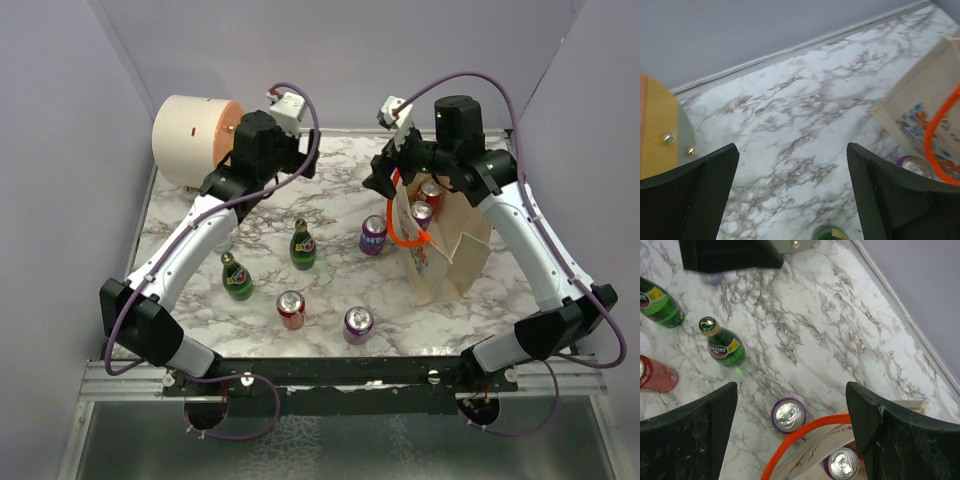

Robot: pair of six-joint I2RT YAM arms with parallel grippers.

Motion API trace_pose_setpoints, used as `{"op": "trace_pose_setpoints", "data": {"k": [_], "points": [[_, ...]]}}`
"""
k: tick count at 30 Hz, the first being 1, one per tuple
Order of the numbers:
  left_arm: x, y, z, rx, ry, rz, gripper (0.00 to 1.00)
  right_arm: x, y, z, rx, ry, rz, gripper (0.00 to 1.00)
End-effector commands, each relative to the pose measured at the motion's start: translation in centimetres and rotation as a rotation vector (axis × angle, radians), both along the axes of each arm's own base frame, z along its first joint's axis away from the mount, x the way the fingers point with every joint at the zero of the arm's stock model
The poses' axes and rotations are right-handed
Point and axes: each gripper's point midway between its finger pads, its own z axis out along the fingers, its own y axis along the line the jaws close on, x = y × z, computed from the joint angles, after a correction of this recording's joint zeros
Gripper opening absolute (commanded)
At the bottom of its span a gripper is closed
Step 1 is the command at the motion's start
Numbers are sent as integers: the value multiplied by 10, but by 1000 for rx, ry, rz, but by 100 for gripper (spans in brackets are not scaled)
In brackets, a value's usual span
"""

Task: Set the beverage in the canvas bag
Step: Pick up the drink from the center of the board.

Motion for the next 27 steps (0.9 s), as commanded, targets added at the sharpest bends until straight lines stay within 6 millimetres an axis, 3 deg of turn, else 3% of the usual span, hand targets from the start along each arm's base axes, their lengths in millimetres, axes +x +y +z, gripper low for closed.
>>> {"op": "trace_pose_setpoints", "data": {"k": [1, 5, 10, 15, 27], "points": [[8, 66, 15, -66, 7, 180, 93, 5, 14, -26, -96, 0, 61, 89], [18, 106, 16, -77, 10, 264, 96, 4, 32, -70, -204, 47, 139, 89], [23, 127, 14, -87, 20, 299, 97, 12, 34, -122, -316, 112, 181, 91], [20, 125, 7, -95, 35, 268, 99, 18, 23, -164, -452, 179, 200, 92], [23, 115, 1, -109, 53, 221, 98, 5, -1, -222, -616, 302, 228, 95]]}}
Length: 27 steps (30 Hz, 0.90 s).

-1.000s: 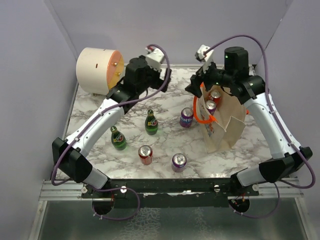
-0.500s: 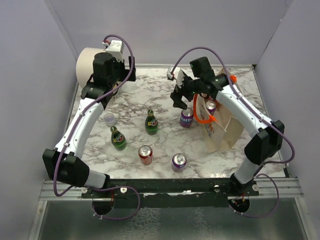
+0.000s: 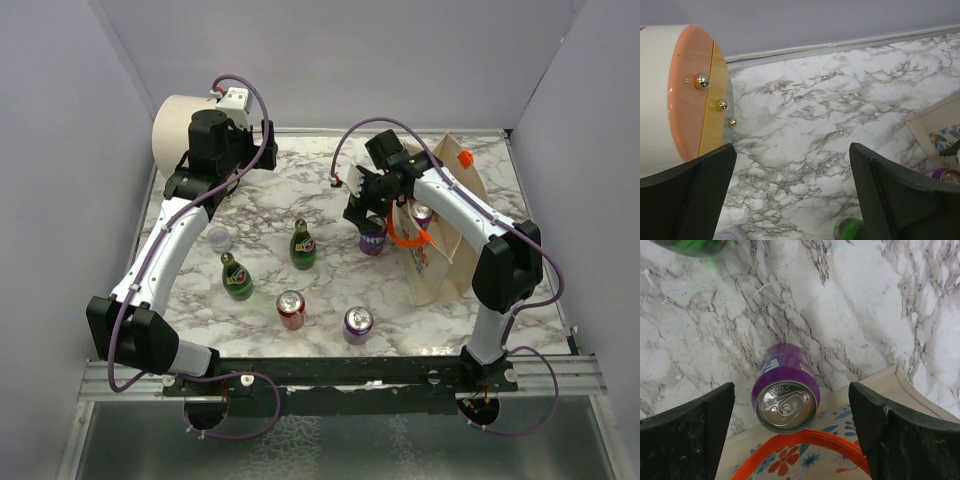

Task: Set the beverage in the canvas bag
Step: Pick up the drink from the center of the board.

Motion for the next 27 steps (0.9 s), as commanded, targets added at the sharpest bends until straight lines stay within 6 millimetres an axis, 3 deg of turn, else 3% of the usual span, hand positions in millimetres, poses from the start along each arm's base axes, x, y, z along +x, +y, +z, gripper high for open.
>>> {"op": "trace_pose_setpoints", "data": {"k": [1, 7, 18, 27], "points": [[-2, -6, 15, -35, -33, -36, 98, -9, -17, -28, -104, 54, 12, 95], [-1, -10, 14, -44, -32, -52, 96, -15, -29, -45, -163, 71, 7, 93], [-1, -15, 14, -57, -29, -78, 94, -21, -32, -61, -179, 109, -5, 78], [-3, -21, 16, -72, -36, -114, 94, -17, -21, -50, -120, 104, -20, 62]]}}
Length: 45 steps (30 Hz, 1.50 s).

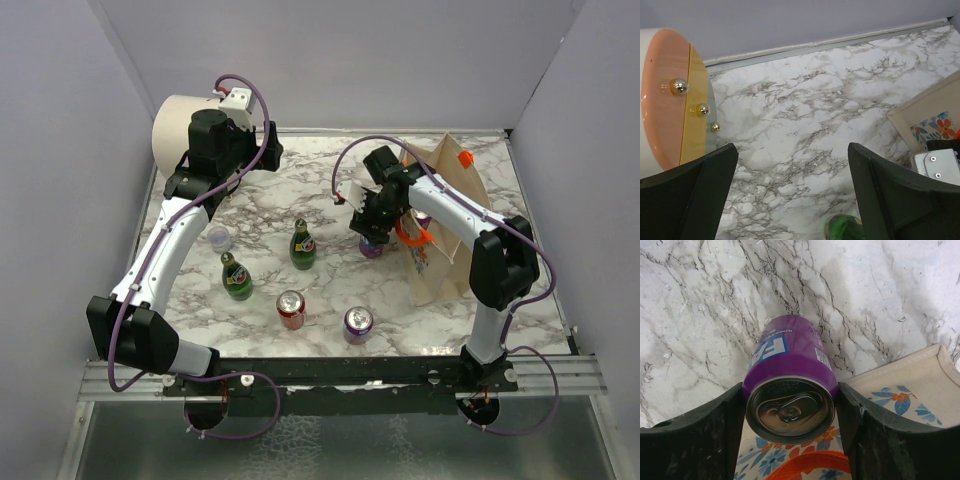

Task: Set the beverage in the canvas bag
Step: Pick up the drink from the center of the board, then place the drink in the canvas bag.

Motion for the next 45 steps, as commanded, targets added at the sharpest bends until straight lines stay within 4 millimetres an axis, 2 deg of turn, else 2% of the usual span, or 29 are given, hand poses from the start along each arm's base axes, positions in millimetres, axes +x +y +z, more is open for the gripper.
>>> {"op": "trace_pose_setpoints", "data": {"k": [1, 6, 11, 17, 23, 28, 34, 38, 41, 45], "points": [[2, -9, 16, -42, -44, -47, 94, 2, 10, 5, 42, 10, -13, 60], [-1, -20, 17, -63, -47, -110, 93, 2, 25, 28, 136, 8, -23, 45], [-3, -25, 19, -74, -52, -141, 91, 3, 41, 63, 235, -14, -24, 27], [-5, -27, 18, -82, -51, -155, 90, 10, 58, 125, 367, -63, -49, 8], [-5, -31, 16, -84, -47, -176, 87, 15, 60, 194, 462, -189, -89, 1], [-2, -33, 13, -85, -44, -185, 86, 11, 47, 244, 520, -317, -139, 1], [4, -51, 7, -83, -36, -221, 83, -6, 21, 283, 545, -440, -197, 1], [0, -76, 2, -70, -35, -284, 83, -23, -3, 306, 552, -528, -244, 1], [-8, -102, -1, -69, -30, -349, 83, -27, -28, 314, 557, -562, -321, 1], [-26, -146, -2, -71, -28, -452, 83, -27, -68, 314, 554, -574, -433, 1]]}}
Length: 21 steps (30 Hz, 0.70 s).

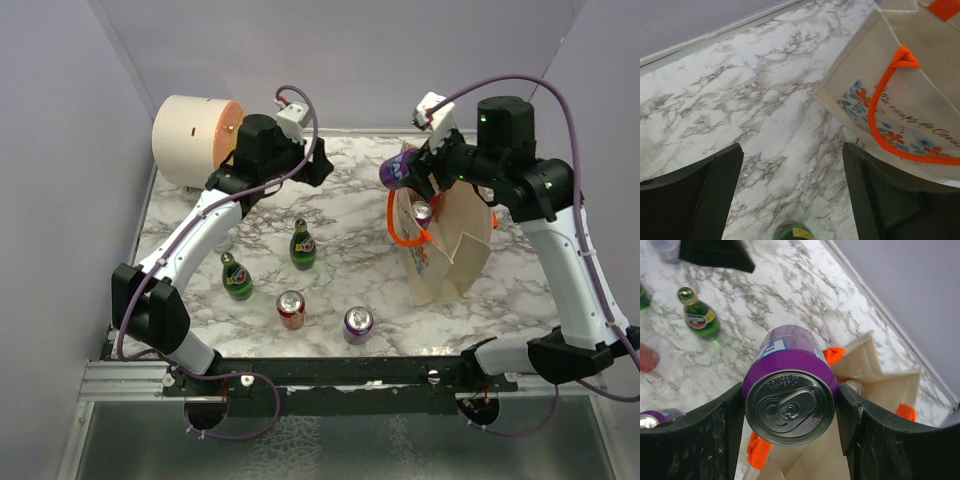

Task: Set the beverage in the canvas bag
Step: Place the drink in the canvas bag.

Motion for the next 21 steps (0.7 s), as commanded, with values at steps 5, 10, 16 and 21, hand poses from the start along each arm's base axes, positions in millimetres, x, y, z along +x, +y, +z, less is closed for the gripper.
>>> {"op": "trace_pose_setpoints", "data": {"k": [5, 10, 16, 21], "points": [[-35, -92, 32, -89, -39, -217, 83, 11, -81, 14, 81, -51, -279, 1], [-57, -136, 27, -143, 55, -252, 83, 11, -105, -12, 69, 8, -355, 1], [-65, -177, 10, -161, 137, -274, 81, 9, -117, -47, 29, 74, -388, 1], [-67, -198, 6, -171, 148, -313, 77, 7, -127, -69, 3, 111, -425, 1]]}}
